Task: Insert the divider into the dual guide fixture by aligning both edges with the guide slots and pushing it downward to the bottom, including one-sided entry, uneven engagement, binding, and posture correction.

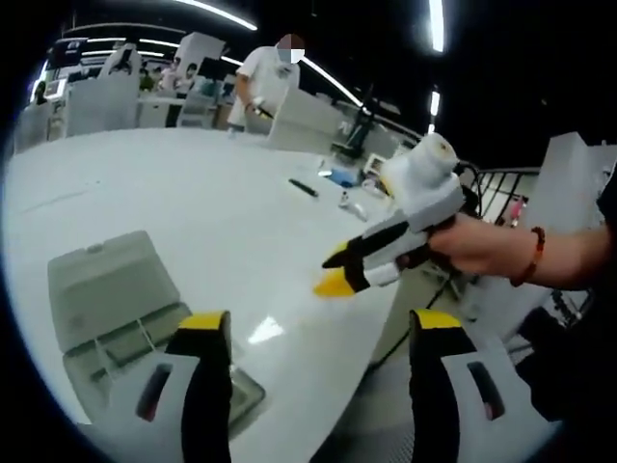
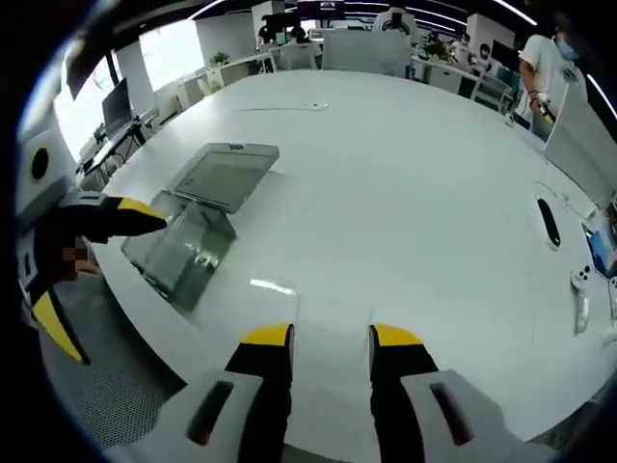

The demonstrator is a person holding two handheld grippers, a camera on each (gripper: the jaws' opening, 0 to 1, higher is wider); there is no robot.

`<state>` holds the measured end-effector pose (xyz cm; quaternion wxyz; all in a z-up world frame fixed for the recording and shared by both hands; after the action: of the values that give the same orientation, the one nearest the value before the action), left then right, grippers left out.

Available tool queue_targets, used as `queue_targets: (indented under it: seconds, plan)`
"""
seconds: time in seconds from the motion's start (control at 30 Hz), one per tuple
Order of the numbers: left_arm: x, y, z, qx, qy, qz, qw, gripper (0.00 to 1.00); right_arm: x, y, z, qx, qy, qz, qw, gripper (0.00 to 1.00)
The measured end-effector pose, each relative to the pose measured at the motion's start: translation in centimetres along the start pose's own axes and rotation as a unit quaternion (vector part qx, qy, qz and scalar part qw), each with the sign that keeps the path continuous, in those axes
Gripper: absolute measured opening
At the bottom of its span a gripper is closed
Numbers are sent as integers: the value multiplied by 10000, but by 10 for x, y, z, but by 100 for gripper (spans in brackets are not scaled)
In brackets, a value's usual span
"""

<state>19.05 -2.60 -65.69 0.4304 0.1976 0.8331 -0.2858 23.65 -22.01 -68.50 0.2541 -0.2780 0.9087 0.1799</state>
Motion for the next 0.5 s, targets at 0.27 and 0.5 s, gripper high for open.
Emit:
queue_targets:
  seconds: [0.27, 0.5]
  plan:
    - [-5, 6, -1, -38, -199, -300, 9993, 65, -9, 14, -4, -157, -313, -174, 9992, 27]
    - [-8, 19, -7, -260, -380, -584, 9972, 61, -16, 25, -2, -264, -438, -268, 9983, 27]
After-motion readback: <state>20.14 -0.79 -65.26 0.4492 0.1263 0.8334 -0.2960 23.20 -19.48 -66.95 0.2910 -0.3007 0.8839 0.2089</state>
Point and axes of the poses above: the point that each gripper's makers call its tool centre point, and the gripper's own axes: z roughly forward along the fingers, y roughly to its left, x roughly out of its underside, the point moved 9 cm from there along -z, roughly backward along the fingers, and after that the axes turned 11 degrees about -x, right-handed, at the moved point
